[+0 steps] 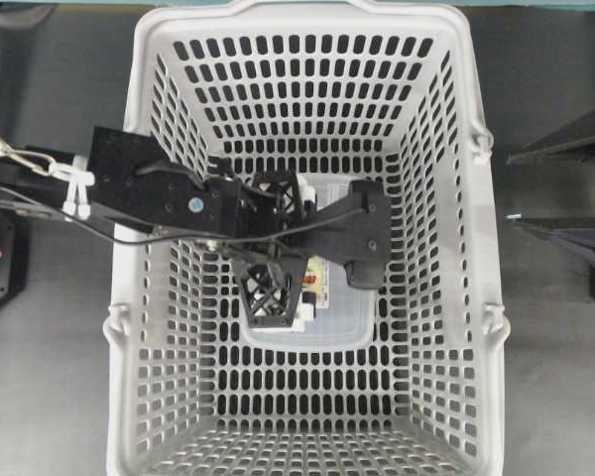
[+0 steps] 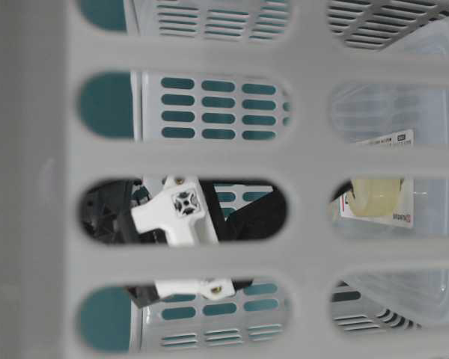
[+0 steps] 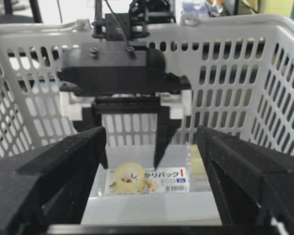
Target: Pick up the cellophane tape from the shopping basket with the left arm.
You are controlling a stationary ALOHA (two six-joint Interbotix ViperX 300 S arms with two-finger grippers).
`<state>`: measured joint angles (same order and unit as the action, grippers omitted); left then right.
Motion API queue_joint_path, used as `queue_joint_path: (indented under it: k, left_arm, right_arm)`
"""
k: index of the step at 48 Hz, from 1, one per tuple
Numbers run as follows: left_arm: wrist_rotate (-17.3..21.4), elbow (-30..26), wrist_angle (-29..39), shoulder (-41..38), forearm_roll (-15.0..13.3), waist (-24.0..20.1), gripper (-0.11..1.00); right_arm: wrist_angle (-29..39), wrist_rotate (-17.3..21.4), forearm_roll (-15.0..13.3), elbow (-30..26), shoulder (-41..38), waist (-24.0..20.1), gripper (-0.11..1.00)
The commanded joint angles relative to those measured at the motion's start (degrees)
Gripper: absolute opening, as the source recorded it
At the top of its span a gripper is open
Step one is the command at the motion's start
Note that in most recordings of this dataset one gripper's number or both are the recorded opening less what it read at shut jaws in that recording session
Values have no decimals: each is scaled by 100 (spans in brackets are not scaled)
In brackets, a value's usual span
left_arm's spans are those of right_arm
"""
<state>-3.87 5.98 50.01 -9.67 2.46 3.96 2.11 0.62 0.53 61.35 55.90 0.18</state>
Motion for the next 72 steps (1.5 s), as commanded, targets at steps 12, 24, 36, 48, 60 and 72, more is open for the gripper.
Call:
queue_joint_path:
  k: [12, 24, 36, 48, 60, 72]
  left_arm:
    - [9, 0, -44, -97, 9, 53, 91]
    - [9, 62, -176, -316, 9, 44, 91]
    - [18, 70, -211, -360, 9, 44, 90]
    - [18, 62, -193, -334, 18, 53, 52]
    - [18, -316, 62, -79, 9, 114, 50]
    - [9, -1591, 1749, 369, 18, 114, 50]
  right_arm:
    - [-88, 9, 18, -88, -26, 0, 72]
    - [-88, 9, 18, -53, -26, 0, 72]
    - [-88, 9, 26, -26, -26, 0, 72]
    - [-88, 9, 18, -18, -26, 0, 72]
    - [-141, 18, 26, -9, -26, 0, 72]
    - [-185, 44, 26, 0, -26, 0, 72]
